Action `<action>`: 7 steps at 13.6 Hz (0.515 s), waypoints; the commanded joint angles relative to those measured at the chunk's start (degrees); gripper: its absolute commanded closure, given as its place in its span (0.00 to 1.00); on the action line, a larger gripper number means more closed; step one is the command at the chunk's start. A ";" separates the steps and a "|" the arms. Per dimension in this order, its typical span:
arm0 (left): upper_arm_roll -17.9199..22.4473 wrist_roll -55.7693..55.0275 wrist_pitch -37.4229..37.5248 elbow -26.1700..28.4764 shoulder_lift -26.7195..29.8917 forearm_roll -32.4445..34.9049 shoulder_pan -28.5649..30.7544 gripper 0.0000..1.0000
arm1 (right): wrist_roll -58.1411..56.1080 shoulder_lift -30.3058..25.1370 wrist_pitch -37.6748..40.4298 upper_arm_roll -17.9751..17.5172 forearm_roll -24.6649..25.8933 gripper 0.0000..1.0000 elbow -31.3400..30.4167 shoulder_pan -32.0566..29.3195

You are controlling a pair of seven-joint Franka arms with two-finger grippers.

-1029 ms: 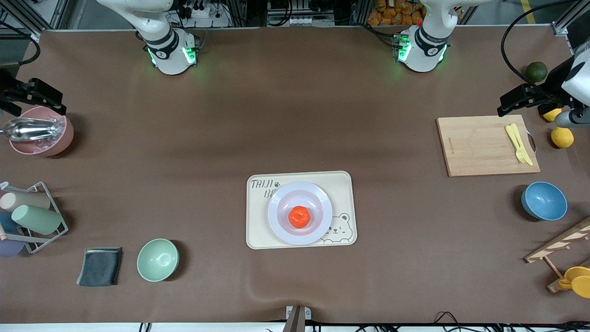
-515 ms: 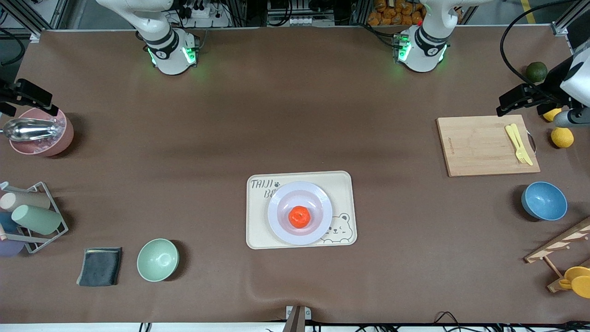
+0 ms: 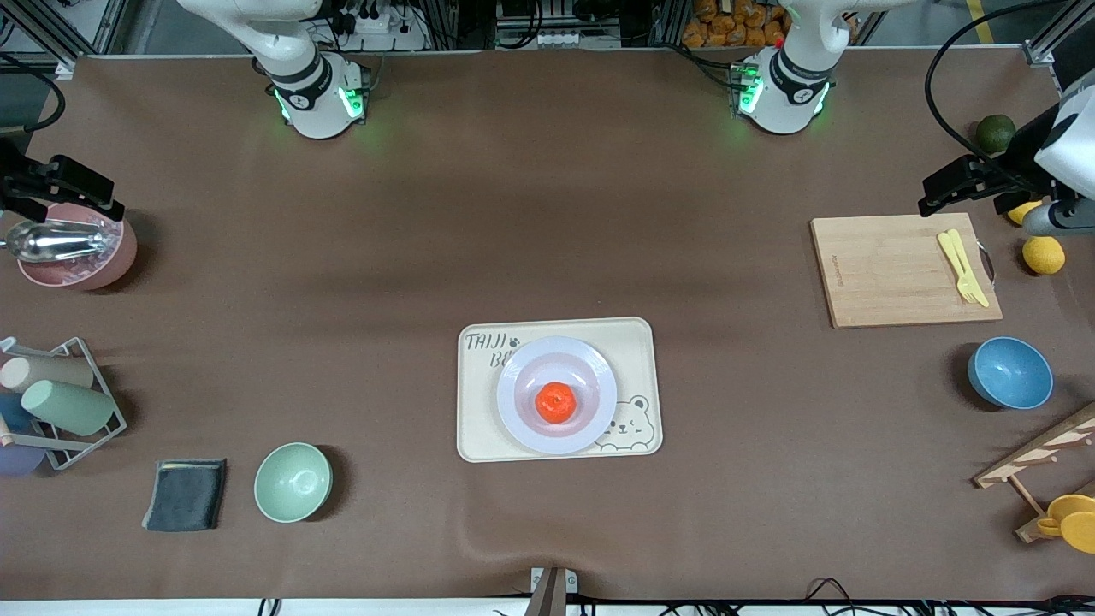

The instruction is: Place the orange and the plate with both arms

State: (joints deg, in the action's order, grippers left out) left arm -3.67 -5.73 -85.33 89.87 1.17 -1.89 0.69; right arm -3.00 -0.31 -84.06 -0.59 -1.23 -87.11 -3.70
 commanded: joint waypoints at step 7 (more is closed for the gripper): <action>-2.22 -0.34 -0.27 -0.40 2.70 2.59 0.10 0.00 | 2.63 -2.23 -0.40 0.51 -0.18 0.00 -1.39 0.27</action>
State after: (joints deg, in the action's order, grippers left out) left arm -5.65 -5.74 -85.51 89.11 3.36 -0.49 0.66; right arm -2.58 -0.69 -84.26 -0.29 -1.23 -87.19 -3.54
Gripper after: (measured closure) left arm 0.000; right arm 0.000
